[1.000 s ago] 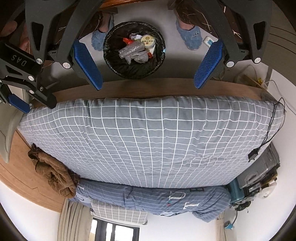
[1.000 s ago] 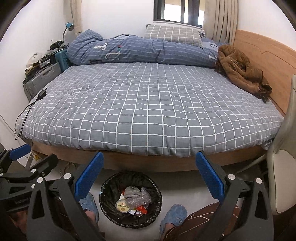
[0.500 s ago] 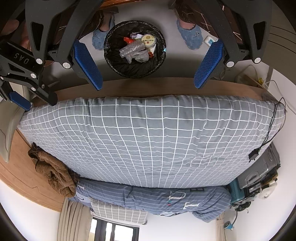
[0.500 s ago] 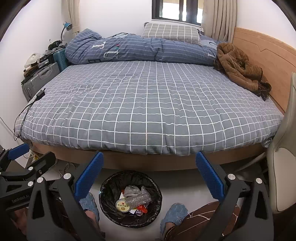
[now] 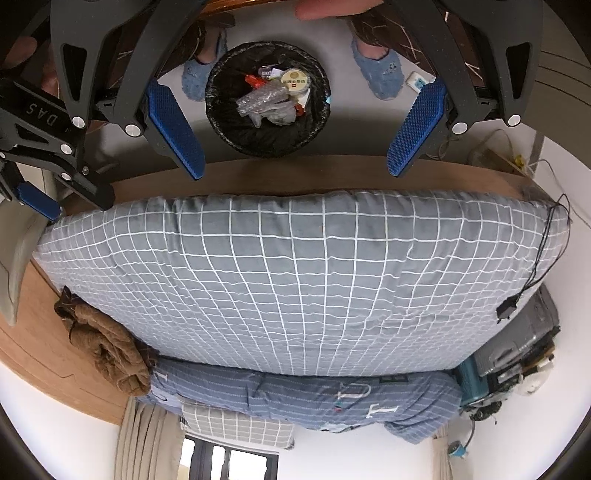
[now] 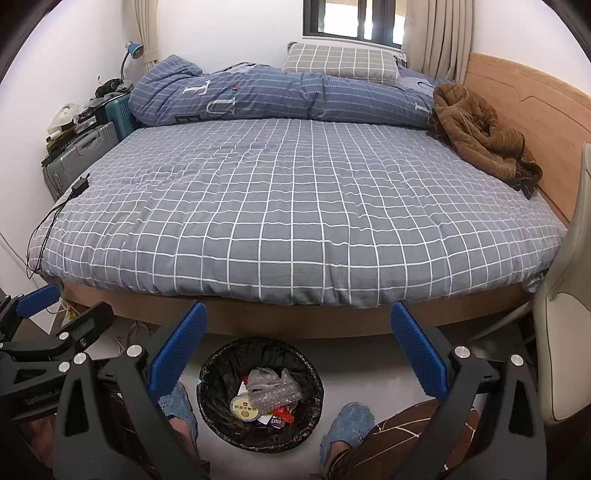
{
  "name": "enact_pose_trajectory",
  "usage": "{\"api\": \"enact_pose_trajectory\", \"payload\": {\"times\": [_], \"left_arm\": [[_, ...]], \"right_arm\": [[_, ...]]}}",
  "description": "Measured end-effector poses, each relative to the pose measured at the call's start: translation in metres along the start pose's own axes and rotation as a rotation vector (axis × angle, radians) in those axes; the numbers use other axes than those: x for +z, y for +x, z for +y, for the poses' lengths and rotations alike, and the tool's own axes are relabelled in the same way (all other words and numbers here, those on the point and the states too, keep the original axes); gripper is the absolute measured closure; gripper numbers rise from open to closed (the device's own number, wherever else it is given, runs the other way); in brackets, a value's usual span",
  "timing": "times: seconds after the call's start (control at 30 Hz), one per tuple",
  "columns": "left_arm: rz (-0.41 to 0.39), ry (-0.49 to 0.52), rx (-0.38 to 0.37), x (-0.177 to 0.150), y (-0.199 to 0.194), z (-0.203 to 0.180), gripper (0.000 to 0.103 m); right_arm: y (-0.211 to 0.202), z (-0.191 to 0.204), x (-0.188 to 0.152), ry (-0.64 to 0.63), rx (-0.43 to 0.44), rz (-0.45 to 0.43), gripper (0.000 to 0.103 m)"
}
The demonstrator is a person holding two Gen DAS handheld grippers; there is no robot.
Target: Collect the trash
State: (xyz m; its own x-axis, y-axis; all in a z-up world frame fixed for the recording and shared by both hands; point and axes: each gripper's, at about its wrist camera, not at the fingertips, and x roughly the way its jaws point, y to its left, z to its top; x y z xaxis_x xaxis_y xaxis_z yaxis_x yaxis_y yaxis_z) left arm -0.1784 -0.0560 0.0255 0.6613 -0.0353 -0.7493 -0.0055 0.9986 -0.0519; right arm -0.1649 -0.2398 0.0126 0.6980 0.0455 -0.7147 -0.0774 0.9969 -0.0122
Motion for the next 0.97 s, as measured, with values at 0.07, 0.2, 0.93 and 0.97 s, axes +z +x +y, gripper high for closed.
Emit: {"api": "enact_pose_trajectory", "payload": {"times": [0.07,0.2,0.93,0.97], "left_arm": [[-0.002,0.002,0.000,-0.0001,0.0002,0.0000,0.006],[0.002,0.003,-0.002,0.0000,0.0008,-0.0009,0.006],[-0.016,0.012,0.011,0.0011,-0.0002,-0.0042,0.007],[-0.014,0.010,0.012,0.0010,0.0001,-0.0039,0.007]], "right_arm": [[-0.0003,0.0000,-0.0003,0.000,0.000,-0.001,0.008],[-0.0001,0.0000,-0.0010,-0.001,0.000,0.000,0.008],[0.0010,-0.0012,-0.0011,0.001,0.002,0.001,0.008],[0.0010,-0.0013,-0.0010,0.001,0.002,0.002,0.008]]}}
